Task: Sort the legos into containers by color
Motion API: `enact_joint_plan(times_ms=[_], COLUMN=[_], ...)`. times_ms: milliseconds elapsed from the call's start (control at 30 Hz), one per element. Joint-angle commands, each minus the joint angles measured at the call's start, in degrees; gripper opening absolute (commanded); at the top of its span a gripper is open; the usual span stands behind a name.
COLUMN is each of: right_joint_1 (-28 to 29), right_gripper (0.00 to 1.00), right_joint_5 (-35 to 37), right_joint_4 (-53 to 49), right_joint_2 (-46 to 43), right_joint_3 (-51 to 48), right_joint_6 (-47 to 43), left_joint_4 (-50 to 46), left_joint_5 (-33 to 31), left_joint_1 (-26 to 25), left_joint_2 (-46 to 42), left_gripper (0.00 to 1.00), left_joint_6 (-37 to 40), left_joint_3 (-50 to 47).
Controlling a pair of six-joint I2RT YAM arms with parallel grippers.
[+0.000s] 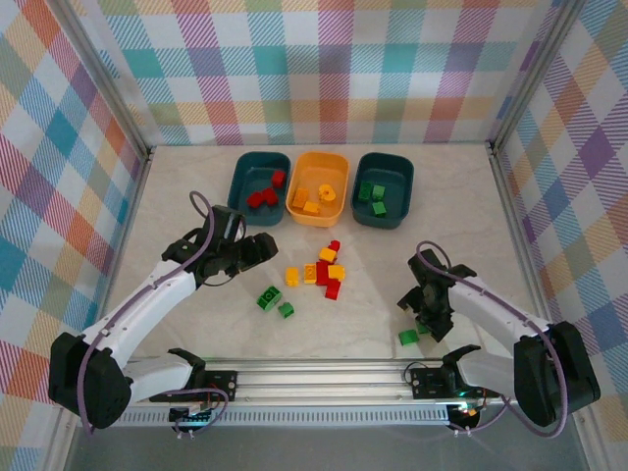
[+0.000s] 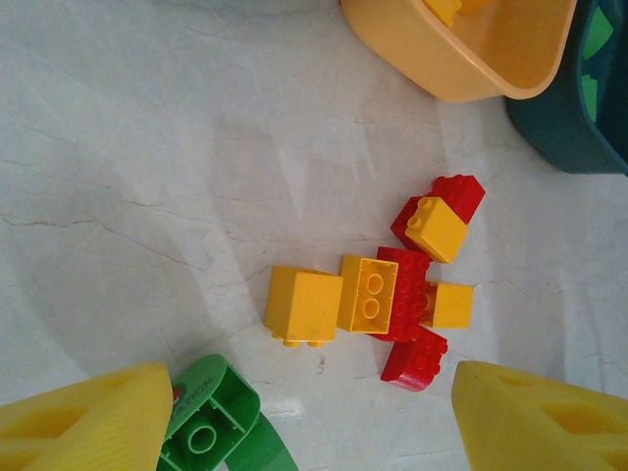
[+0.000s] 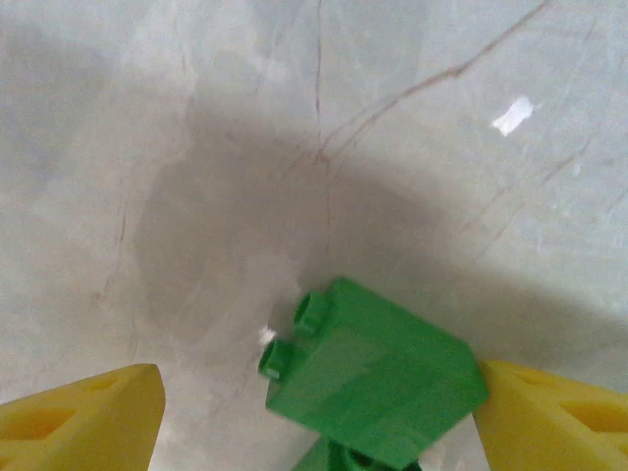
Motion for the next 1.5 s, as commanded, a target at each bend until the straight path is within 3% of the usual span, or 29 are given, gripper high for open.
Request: enact_joint_plan(times_ms=[0,167,367,800,1267,1467], right_joint_1=[-2.3,-3.6,-3.7,-3.9,-3.9,-3.9], right_gripper=[0.81,0.76,0.56,0.34,0.32,0.32], right_joint_5=[0.7,-0.9,-1.6,-1.7,-0.4,0.5], right_joint_4=[2.3,3.9,4.8,6.1,7.1,11.1], right_joint_2=[1.0,2.5,1.1,-0.1,-0.2,5.9], right_joint_3=[-1.7,-2.0,-1.8,0.3,5.8,16.3], right_joint_6=[-1.6,-2.6,-3.6,-7.3,-12.2,-17.0], left_joint_4=[-1.8,-2.7,-2.4,-2.5,-2.7,-3.5], left_joint_5=[-0.8,-1.2,-1.4,-2.1,-2.2,-2.4], left_joint_1=[-0.3,-0.3,-0.3,-0.3,-0.3,-0.3], left_joint_2=[-1.7,-1.7,-1.2,-1.6,-1.7,-1.7], left_gripper=[0.75,0.75,0.75,0.75,0.75,0.75], left_joint_6=[0.5,0.8,0.6,0.8,0.7,1.1], left_joint_3=[-0.3,-0.1,-0.2,-0.7,-0.8,-0.8])
